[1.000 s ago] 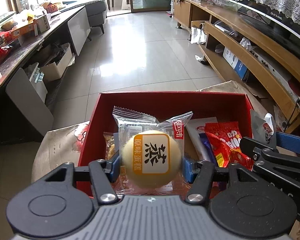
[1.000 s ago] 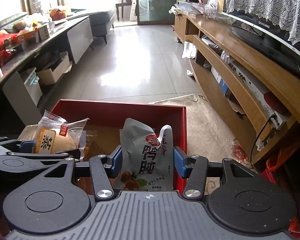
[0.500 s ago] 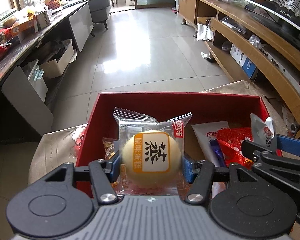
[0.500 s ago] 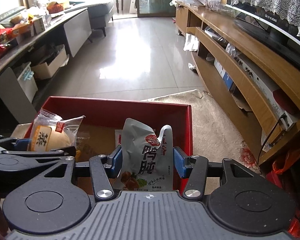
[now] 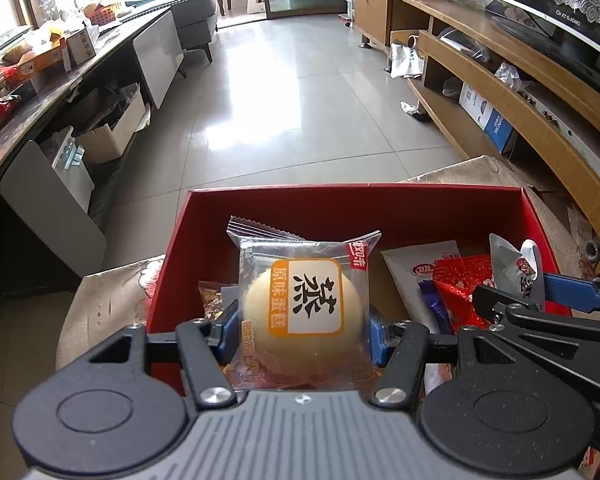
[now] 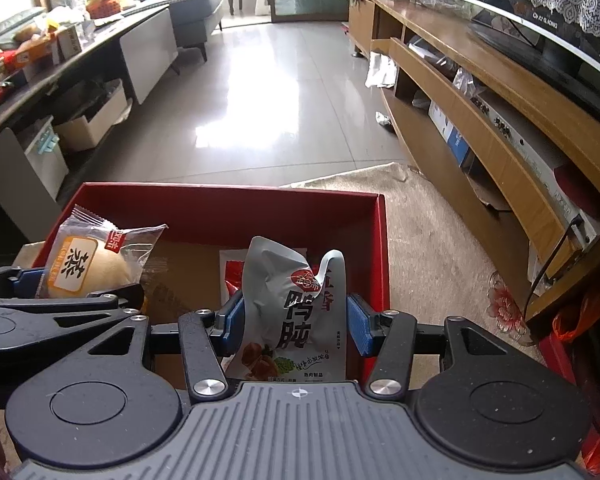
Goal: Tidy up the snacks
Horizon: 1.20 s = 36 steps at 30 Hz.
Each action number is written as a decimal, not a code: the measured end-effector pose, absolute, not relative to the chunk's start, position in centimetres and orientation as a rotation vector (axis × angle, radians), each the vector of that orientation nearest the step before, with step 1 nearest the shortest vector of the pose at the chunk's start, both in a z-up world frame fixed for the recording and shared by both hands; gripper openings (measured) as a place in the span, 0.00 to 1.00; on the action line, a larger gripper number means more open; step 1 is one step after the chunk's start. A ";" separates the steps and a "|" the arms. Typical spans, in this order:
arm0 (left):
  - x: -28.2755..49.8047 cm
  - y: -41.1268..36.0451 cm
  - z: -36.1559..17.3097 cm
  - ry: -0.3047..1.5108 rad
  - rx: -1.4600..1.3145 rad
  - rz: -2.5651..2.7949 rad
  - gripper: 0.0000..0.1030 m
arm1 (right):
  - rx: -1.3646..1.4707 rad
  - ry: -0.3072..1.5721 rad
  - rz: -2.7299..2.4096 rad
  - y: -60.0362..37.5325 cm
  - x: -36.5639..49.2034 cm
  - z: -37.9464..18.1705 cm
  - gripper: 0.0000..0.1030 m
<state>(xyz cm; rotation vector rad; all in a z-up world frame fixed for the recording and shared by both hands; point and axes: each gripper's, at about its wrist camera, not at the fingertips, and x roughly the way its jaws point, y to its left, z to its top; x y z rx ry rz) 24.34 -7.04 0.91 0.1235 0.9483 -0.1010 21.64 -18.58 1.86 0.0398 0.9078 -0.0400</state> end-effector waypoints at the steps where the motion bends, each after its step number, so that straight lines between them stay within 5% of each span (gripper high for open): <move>1: 24.4 -7.1 0.9 0.951 0.123 -0.101 0.55 | 0.043 0.910 -0.040 -18.6 21.7 1.8 0.58; 36: 23.7 -5.1 3.9 0.951 0.002 -0.186 0.66 | 0.089 0.879 -0.024 -20.2 20.8 2.9 0.62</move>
